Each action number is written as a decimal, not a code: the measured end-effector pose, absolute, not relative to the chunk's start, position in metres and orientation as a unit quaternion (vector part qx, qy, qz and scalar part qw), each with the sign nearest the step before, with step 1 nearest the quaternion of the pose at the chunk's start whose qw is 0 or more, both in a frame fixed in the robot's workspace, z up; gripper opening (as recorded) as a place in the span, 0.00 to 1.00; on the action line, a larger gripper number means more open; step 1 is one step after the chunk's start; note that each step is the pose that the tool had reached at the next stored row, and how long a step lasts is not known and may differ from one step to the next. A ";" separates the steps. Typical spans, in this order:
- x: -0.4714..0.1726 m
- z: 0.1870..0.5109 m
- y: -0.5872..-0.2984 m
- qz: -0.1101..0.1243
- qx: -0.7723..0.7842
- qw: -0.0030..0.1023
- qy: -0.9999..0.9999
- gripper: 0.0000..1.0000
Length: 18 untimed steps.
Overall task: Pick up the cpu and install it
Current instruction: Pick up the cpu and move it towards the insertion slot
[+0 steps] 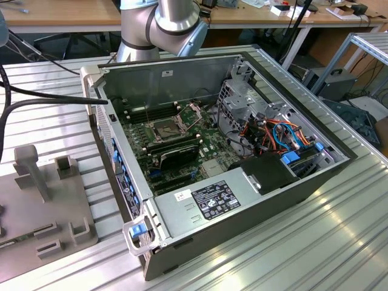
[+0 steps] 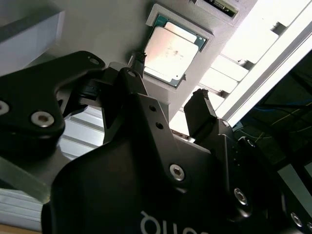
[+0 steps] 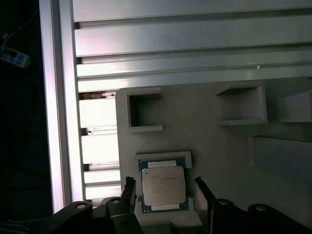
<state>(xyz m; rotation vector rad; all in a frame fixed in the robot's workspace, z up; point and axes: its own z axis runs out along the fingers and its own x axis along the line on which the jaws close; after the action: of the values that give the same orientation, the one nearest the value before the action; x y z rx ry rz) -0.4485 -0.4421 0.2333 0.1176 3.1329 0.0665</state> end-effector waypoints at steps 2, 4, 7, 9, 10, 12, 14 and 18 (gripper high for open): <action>-0.449 0.233 -0.442 0.021 0.037 0.003 0.999 0.60; -0.448 0.233 -0.442 0.021 0.037 0.003 0.999 0.60; -0.449 0.232 -0.442 0.021 0.037 0.003 0.999 0.60; -0.449 0.231 -0.442 0.021 0.037 0.003 0.999 0.60; -0.449 0.231 -0.442 0.021 0.037 0.003 0.999 0.60; -0.449 0.231 -0.442 0.021 0.037 0.003 0.999 0.60; -0.449 0.230 -0.442 0.021 0.037 0.003 0.999 0.60; -0.449 0.230 -0.442 0.021 0.037 0.003 0.999 0.60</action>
<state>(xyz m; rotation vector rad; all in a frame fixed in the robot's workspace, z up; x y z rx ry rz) -0.4485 -0.4421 0.2297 0.1175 3.1328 0.0666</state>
